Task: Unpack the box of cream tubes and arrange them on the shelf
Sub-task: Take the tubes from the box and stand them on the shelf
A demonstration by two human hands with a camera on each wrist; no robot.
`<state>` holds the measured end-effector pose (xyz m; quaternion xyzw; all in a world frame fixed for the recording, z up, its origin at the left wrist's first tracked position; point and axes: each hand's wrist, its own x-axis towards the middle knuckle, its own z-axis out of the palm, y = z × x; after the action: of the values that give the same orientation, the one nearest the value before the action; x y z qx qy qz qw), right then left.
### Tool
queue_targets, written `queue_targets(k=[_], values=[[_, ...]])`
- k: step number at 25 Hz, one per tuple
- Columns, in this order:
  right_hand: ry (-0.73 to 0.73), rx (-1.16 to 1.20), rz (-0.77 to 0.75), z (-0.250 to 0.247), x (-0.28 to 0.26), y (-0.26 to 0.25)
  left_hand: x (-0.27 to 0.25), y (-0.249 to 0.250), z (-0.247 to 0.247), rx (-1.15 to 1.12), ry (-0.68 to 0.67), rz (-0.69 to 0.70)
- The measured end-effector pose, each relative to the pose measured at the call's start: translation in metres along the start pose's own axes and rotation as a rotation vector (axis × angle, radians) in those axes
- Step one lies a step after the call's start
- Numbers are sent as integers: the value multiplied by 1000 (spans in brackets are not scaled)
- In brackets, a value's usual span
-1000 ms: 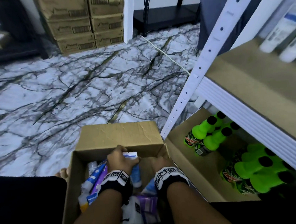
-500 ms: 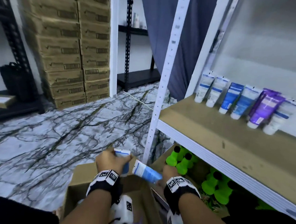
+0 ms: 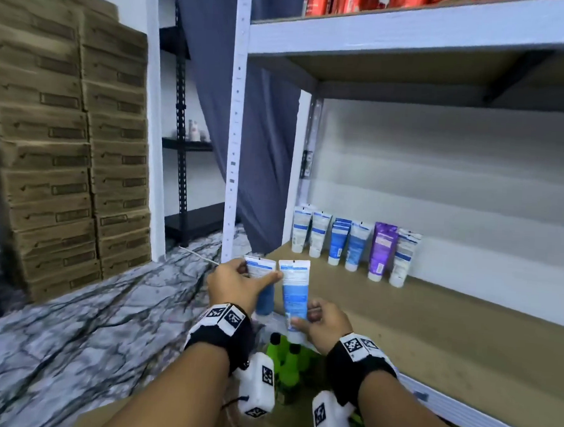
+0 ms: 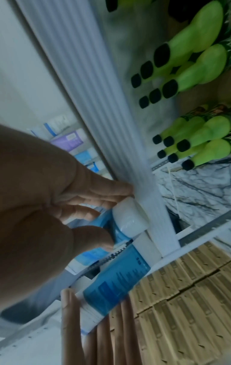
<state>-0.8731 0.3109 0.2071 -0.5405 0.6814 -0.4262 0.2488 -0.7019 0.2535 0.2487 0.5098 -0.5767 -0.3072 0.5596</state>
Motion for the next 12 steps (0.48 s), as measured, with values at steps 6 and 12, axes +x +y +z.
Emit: queue_targets(k=[6, 12], values=[[128, 48, 63, -83, 3, 2, -18, 71, 64, -69, -140, 57], [217, -48, 150, -153, -7, 35, -35, 94, 130, -65, -315, 58]])
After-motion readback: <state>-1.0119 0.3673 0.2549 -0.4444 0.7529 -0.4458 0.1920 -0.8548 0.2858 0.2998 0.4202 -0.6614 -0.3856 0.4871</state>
